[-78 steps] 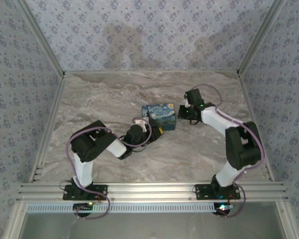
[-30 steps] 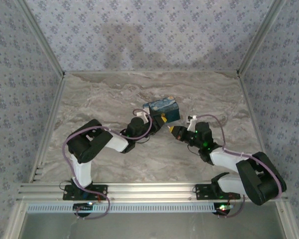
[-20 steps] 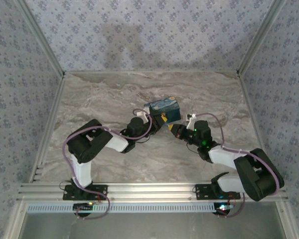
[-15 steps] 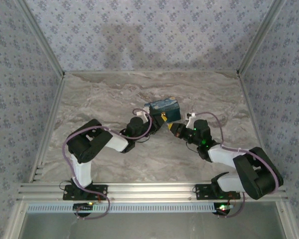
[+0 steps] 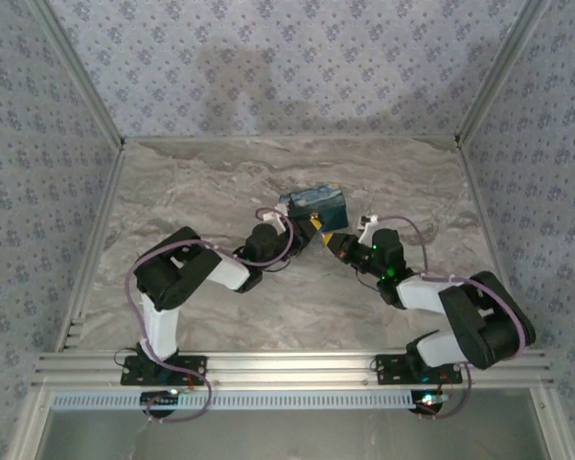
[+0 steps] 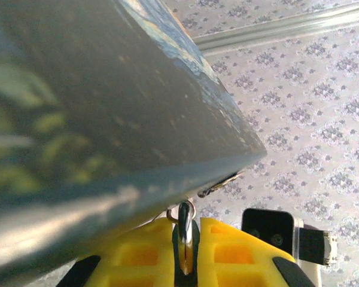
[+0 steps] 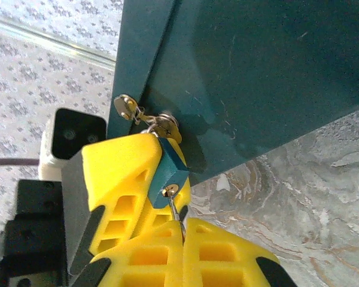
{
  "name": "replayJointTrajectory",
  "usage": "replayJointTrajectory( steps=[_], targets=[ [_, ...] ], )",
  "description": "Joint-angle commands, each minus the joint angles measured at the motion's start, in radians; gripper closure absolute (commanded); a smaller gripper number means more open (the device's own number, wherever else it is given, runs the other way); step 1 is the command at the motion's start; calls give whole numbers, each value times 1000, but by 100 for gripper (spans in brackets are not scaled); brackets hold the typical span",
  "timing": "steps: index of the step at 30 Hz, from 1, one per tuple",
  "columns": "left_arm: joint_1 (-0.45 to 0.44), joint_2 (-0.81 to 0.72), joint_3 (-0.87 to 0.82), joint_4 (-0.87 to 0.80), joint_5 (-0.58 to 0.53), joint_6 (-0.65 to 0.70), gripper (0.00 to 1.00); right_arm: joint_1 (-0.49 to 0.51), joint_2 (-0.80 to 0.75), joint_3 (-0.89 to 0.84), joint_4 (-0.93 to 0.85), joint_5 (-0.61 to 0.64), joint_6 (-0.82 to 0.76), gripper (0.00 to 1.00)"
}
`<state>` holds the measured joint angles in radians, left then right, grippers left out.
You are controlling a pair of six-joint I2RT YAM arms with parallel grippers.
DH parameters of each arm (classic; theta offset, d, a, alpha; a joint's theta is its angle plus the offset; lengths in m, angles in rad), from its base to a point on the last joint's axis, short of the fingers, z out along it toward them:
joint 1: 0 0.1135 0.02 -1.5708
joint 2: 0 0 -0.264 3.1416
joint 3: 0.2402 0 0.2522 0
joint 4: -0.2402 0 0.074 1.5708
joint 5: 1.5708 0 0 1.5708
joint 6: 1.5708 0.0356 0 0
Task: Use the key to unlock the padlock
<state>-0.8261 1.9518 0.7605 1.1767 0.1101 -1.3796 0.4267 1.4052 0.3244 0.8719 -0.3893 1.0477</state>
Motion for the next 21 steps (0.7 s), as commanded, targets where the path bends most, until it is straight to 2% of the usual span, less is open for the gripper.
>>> replayJointTrajectory(
  steps=[1,4,11,16,21],
  targets=[
    [-36,-2,36,138,74,-19,100,-5,32,21,131,9,136,100],
    [-38,-2,39,144,82,-18,100,-8,22,15,118,37,153,100],
    [-41,7,37,201,91,-34,100,-38,65,22,156,1,252,100],
    [-43,11,48,222,107,-38,100,-49,148,27,259,-25,365,100],
    [-43,11,48,230,112,-41,100,-35,194,37,296,-31,401,100]
  ],
)
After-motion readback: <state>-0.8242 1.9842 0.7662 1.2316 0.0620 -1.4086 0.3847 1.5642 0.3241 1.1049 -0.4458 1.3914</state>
